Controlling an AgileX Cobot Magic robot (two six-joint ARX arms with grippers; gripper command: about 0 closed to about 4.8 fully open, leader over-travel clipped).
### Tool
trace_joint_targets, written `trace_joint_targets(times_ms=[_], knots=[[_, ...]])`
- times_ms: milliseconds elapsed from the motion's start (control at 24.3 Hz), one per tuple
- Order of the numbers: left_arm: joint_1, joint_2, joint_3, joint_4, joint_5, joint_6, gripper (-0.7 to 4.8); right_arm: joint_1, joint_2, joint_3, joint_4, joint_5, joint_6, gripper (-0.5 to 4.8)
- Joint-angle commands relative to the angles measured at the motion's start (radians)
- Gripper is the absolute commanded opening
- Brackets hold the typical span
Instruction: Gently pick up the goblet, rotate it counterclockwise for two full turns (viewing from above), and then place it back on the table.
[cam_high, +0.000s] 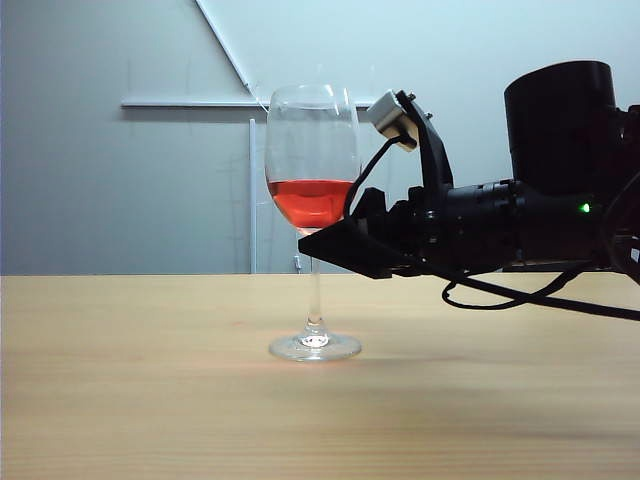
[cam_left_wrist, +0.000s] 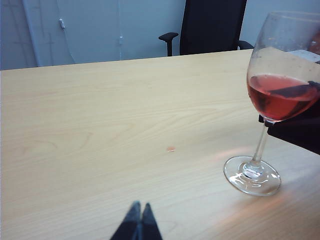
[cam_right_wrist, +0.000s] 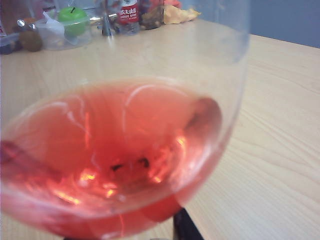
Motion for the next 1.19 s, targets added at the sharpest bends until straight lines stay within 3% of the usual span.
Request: trace_joint_targets(times_ms=[41,617,700,1029,1194], knots=[[0.0,0.001,0.004,0.01,0.0,0.001,-0.05,0.002,-0.003,0.004,0.021,-0.006,0.005,1.79],[0.0,0.001,0.004,0.01,0.0,0.001,-0.05,0.005,0.017,0.028,0.021,-0.032,0.004,1.77],[0.0,0.001,0.004,0.01,0.0,0.001,-0.05,0.016,0.018,0.031,0.02,-0.027,0.003,1.44],[0.0,0.001,0.004,0.01,0.0,0.001,-0.05,0.029,0.039,0.041,0.021,-0.024,0.003,1.43],[0.0,0.001,0.004,0.01,0.0,0.001,-0.05,0.029,0.039,0.041,0.021,-0.024,0.003,0.91]])
